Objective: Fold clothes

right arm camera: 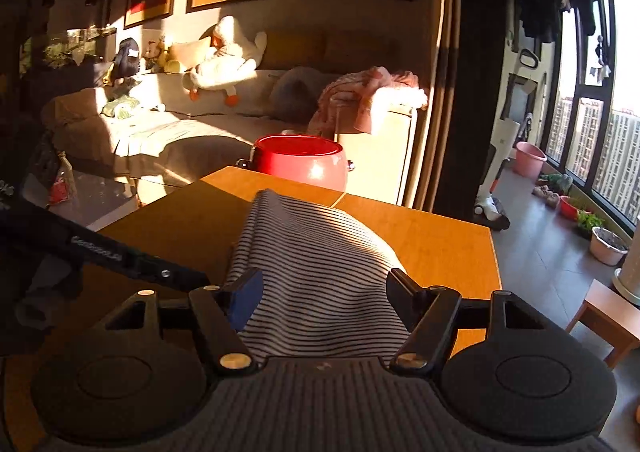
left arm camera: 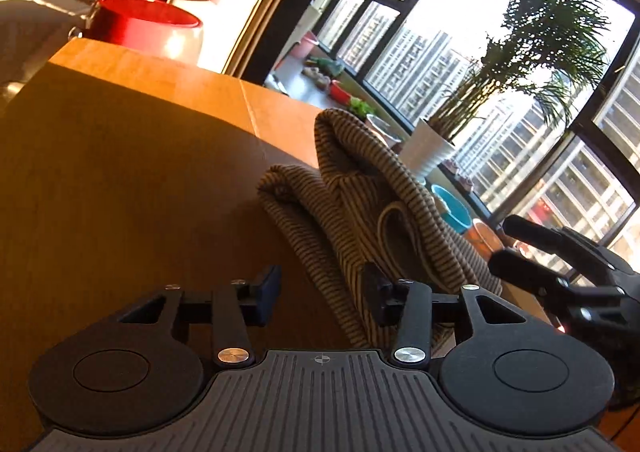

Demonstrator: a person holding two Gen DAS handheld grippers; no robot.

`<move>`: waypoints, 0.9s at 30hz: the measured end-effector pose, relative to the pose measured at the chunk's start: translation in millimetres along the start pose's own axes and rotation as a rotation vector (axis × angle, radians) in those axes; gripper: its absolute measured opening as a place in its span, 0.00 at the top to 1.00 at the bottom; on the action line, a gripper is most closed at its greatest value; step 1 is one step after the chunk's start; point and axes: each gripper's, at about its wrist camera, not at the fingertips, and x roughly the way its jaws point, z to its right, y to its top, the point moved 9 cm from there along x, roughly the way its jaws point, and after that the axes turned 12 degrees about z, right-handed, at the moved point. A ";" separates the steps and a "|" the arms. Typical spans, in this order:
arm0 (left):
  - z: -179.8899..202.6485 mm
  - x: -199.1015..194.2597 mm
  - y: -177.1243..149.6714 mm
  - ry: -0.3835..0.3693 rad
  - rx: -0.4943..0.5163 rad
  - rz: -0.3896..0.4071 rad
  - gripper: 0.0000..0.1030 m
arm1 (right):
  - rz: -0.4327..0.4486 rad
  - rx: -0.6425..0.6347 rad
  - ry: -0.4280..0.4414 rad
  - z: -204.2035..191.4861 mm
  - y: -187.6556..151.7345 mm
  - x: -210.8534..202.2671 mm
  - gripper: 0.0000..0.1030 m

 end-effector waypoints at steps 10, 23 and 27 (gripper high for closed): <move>31.7 15.4 -22.9 -0.137 -0.007 -0.071 0.66 | -0.094 -0.017 0.026 -22.4 -19.2 50.1 0.79; 29.7 23.7 -28.5 -0.178 -0.025 -0.108 0.52 | -0.177 0.246 0.184 -29.2 -22.7 92.8 0.84; 9.2 5.0 -14.5 -0.128 0.003 -0.084 0.46 | -0.146 0.219 0.182 -31.0 -24.3 88.7 0.84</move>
